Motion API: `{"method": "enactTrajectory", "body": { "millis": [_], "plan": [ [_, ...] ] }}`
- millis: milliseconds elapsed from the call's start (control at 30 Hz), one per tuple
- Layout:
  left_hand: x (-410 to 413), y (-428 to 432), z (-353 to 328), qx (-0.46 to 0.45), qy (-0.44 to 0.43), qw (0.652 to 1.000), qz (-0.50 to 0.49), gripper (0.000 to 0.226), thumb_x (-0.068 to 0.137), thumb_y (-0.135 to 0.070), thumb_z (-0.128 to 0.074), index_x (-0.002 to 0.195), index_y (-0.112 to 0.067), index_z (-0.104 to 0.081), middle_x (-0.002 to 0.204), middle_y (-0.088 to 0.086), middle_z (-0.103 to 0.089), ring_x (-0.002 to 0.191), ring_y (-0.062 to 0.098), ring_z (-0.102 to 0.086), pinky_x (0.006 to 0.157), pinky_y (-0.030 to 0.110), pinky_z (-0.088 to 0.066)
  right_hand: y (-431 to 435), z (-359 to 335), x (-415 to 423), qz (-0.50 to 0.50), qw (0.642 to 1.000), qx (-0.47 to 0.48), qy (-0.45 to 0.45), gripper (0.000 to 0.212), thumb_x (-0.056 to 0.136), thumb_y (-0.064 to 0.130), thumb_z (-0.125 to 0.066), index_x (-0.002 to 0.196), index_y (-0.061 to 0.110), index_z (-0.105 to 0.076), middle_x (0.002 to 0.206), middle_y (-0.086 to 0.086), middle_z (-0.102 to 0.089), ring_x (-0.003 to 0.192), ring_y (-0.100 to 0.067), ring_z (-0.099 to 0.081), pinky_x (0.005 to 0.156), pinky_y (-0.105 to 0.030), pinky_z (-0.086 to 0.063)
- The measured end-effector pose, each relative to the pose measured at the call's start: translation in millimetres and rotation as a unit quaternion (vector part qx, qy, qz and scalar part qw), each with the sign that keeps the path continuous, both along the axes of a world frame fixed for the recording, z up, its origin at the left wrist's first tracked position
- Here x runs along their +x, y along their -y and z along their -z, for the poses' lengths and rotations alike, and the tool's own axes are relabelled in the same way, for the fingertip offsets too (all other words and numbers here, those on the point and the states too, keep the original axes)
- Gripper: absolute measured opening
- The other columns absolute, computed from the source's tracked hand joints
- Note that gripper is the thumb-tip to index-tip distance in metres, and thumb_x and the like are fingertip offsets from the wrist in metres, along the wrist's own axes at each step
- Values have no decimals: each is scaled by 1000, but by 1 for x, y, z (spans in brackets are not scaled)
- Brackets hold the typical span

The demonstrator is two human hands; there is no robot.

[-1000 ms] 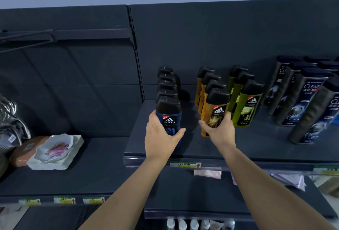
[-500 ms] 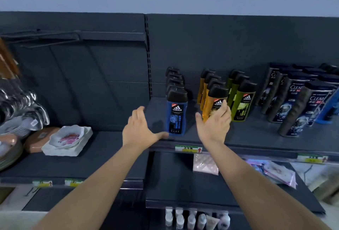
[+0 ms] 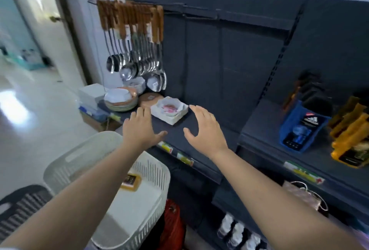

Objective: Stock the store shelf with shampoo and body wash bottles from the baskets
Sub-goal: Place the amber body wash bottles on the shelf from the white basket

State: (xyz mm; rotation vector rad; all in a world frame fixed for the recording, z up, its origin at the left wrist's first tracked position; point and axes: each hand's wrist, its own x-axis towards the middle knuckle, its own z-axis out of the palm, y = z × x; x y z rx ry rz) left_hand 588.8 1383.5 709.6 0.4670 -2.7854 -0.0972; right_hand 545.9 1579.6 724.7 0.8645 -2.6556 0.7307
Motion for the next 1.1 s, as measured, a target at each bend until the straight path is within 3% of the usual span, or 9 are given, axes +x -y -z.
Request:
{"method": "enactTrajectory", "body": {
  "millis": [200, 367, 600, 700, 833, 967, 1100],
  "plan": [
    [59, 67, 41, 26, 59, 990, -125, 91, 75, -75, -54, 137, -10, -37, 132, 8, -46, 120, 29, -48, 95, 39, -44, 91, 39, 5, -136, 983, 94, 81, 64, 89, 40, -56, 146, 21, -35, 149, 4, -38, 137, -17, -31, 112, -39, -31],
    [83, 93, 67, 38, 74, 974, -213, 85, 75, -73, -54, 132, -11, -42, 128, 7, -49, 119, 27, -49, 94, 40, -43, 145, 70, 2, -245, 948, 179, 96, 50, 90, 34, -56, 135, 16, -45, 138, -1, -48, 129, -23, -41, 105, -39, -37],
    [86, 100, 116, 67, 158, 940, -295, 85, 74, -74, -52, 130, -11, -41, 125, 6, -49, 114, 27, -50, 89, 39, -43, 196, 121, -7, -349, 892, 242, 157, 49, 91, 35, -55, 135, 17, -42, 135, -2, -48, 127, -24, -41, 102, -38, -39],
    [83, 100, 140, 84, 191, 925, -317, 82, 75, -71, -54, 130, -13, -38, 126, 6, -47, 115, 26, -48, 91, 39, -41, 216, 146, -15, -363, 871, 279, 180, 51, 89, 35, -58, 133, 16, -42, 133, -4, -46, 125, -26, -42, 100, -39, -40],
    [75, 94, 170, 100, 236, 900, -353, 99, 75, -75, -51, 144, -9, -26, 139, 7, -41, 124, 27, -44, 95, 40, -40, 247, 182, -24, -345, 853, 319, 224, 48, 87, 37, -60, 124, 11, -45, 121, -10, -50, 113, -33, -51, 88, -41, -43],
    [69, 89, 185, 128, 256, 875, -390, 108, 75, -80, -47, 149, -7, -16, 146, 8, -34, 131, 27, -38, 99, 42, -38, 268, 219, -30, -306, 855, 313, 279, 48, 87, 31, -62, 124, 7, -43, 124, -12, -52, 112, -33, -52, 90, -41, -43],
    [71, 87, 200, 159, 265, 853, -421, 109, 79, -78, -46, 152, -6, -8, 149, 8, -30, 134, 26, -34, 102, 42, -35, 279, 263, -16, -287, 852, 333, 284, 75, 88, 50, -59, 140, 4, -32, 134, -13, -48, 121, -30, -49, 98, -40, -41]
  ]
}}
